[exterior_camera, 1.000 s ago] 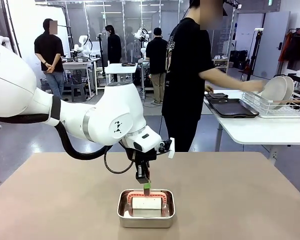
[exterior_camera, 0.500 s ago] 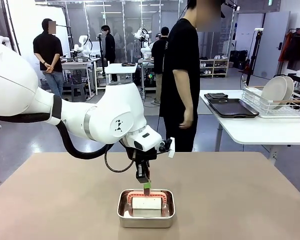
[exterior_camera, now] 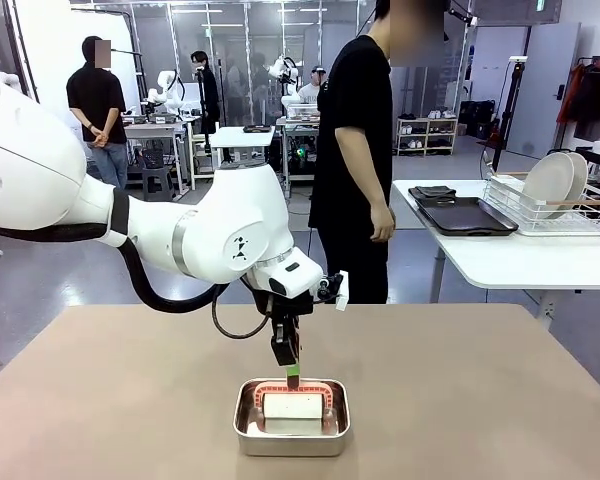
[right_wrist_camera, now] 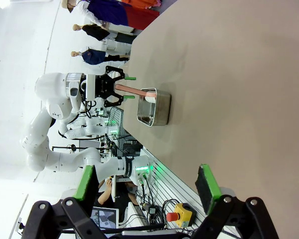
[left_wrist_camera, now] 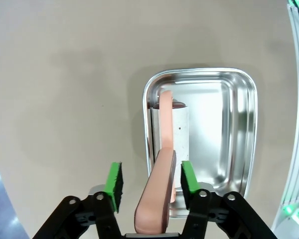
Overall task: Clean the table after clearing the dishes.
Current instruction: Place the Lint Roller back on top of the Airtight Container.
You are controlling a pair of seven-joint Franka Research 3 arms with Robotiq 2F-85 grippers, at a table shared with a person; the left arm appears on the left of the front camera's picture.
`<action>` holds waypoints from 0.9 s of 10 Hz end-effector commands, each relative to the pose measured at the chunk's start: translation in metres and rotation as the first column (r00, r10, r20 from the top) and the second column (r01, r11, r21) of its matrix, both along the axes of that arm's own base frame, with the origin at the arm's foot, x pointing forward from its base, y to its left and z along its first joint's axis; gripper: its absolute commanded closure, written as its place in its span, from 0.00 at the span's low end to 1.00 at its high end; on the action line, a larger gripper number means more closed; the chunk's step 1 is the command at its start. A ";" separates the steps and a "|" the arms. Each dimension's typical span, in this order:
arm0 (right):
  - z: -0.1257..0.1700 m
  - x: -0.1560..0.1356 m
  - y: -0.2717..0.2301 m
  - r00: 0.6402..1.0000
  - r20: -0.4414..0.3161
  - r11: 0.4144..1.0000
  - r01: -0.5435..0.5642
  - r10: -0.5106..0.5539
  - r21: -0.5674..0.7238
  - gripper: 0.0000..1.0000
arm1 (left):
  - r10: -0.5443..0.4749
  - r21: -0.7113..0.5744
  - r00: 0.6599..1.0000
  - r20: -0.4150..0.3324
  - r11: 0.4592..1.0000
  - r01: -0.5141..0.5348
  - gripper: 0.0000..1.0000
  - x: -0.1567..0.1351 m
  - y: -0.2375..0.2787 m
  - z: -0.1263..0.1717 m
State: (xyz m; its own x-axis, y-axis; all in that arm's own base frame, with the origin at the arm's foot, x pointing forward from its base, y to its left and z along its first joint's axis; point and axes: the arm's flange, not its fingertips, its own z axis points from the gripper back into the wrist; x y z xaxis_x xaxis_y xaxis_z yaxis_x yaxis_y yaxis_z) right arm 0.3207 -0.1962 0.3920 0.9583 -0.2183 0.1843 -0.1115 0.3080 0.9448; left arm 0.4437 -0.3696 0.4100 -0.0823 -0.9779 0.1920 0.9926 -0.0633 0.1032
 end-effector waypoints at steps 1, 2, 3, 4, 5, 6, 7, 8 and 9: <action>0.001 -0.001 0.001 1.000 0.005 1.000 0.008 -0.008 -0.002 0.00 | 0.003 0.013 1.000 -0.002 1.000 -0.002 0.21 -0.001 -0.002 0.000; 0.001 -0.001 0.001 1.000 0.005 1.000 0.008 -0.008 -0.002 0.00 | 0.000 0.018 1.000 -0.013 1.000 0.000 0.00 -0.002 -0.001 0.000; 0.001 -0.001 0.001 1.000 0.005 1.000 0.008 -0.008 -0.002 0.00 | 0.005 0.030 1.000 -0.022 1.000 -0.004 0.00 -0.002 -0.001 0.000; 0.001 -0.001 0.001 1.000 0.005 1.000 0.008 -0.008 -0.002 0.00 | 0.003 0.038 0.999 -0.044 0.999 -0.001 0.00 -0.003 -0.001 0.005; 0.001 -0.001 0.001 1.000 0.005 1.000 0.008 -0.008 -0.002 0.00 | 0.002 0.047 0.998 -0.069 0.999 0.001 0.00 -0.004 -0.001 0.010; 0.001 -0.001 0.001 1.000 0.005 1.000 0.008 -0.008 -0.002 0.00 | 0.015 0.071 0.996 -0.083 0.997 -0.009 0.00 -0.004 0.000 0.017; 0.001 -0.001 0.001 1.000 0.005 1.000 0.008 -0.008 -0.002 0.00 | 0.015 0.064 0.996 -0.084 0.998 -0.009 0.00 -0.003 0.003 0.023; 0.001 -0.001 0.001 1.000 0.005 1.000 0.008 -0.008 -0.002 0.00 | 0.020 0.056 0.997 -0.077 0.998 -0.016 0.00 -0.002 0.005 0.029; 0.001 -0.001 0.001 1.000 0.005 1.000 0.008 -0.008 -0.002 0.00 | 0.033 0.041 0.997 -0.064 0.999 -0.031 0.00 -0.002 0.008 0.034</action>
State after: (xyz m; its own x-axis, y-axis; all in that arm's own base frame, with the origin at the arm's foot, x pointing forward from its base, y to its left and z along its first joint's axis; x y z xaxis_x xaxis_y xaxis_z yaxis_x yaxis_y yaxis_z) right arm 0.3207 -0.1962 0.3920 0.9583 -0.2183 0.1843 -0.1115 0.3080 0.9448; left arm 0.4452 -0.3659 0.4353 -0.0713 -0.9862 0.1494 0.9971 -0.0664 0.0377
